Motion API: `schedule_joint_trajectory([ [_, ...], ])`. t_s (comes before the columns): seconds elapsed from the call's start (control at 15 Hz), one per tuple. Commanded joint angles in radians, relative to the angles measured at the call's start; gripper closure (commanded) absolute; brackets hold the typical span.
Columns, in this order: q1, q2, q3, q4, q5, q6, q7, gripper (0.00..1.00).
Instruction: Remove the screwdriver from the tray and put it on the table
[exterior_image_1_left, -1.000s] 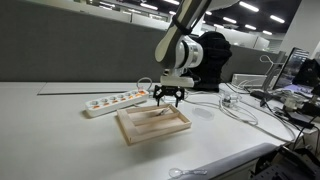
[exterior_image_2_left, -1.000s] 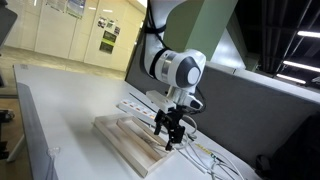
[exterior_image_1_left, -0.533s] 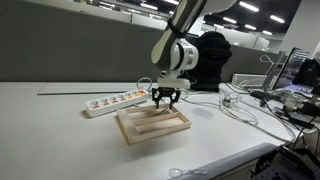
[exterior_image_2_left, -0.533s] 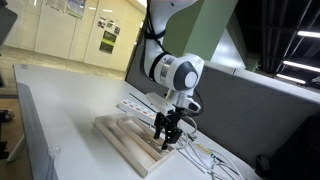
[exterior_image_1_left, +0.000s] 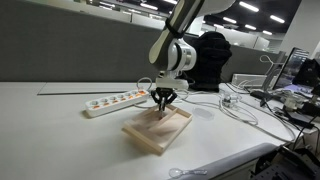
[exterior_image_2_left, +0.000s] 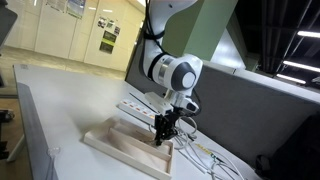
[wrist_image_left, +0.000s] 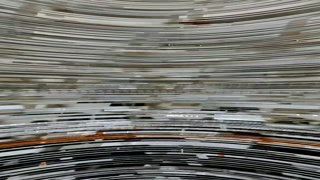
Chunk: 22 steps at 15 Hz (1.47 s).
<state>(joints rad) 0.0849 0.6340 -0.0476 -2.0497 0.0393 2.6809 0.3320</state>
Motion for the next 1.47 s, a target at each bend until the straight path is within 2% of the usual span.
schedule_joint_trajectory([
  [0.0,0.009,-0.042,-0.008,-0.019,0.025,-0.015,0.006,0.94],
  [0.4,0.020,-0.166,-0.043,-0.117,0.041,0.026,0.060,0.94],
  [0.73,-0.018,-0.301,-0.093,-0.261,0.099,0.103,0.118,0.94],
  [1.0,-0.100,-0.359,-0.110,-0.340,0.189,0.146,0.094,0.94],
  [1.13,-0.163,-0.369,-0.099,-0.354,0.260,0.145,0.057,0.94],
  [1.2,-0.214,-0.371,-0.060,-0.346,0.332,0.117,-0.004,0.94],
  [1.27,-0.156,-0.336,-0.100,-0.322,0.254,0.130,0.047,0.74],
  [1.4,-0.200,-0.341,-0.084,-0.326,0.303,0.127,0.003,0.74],
])
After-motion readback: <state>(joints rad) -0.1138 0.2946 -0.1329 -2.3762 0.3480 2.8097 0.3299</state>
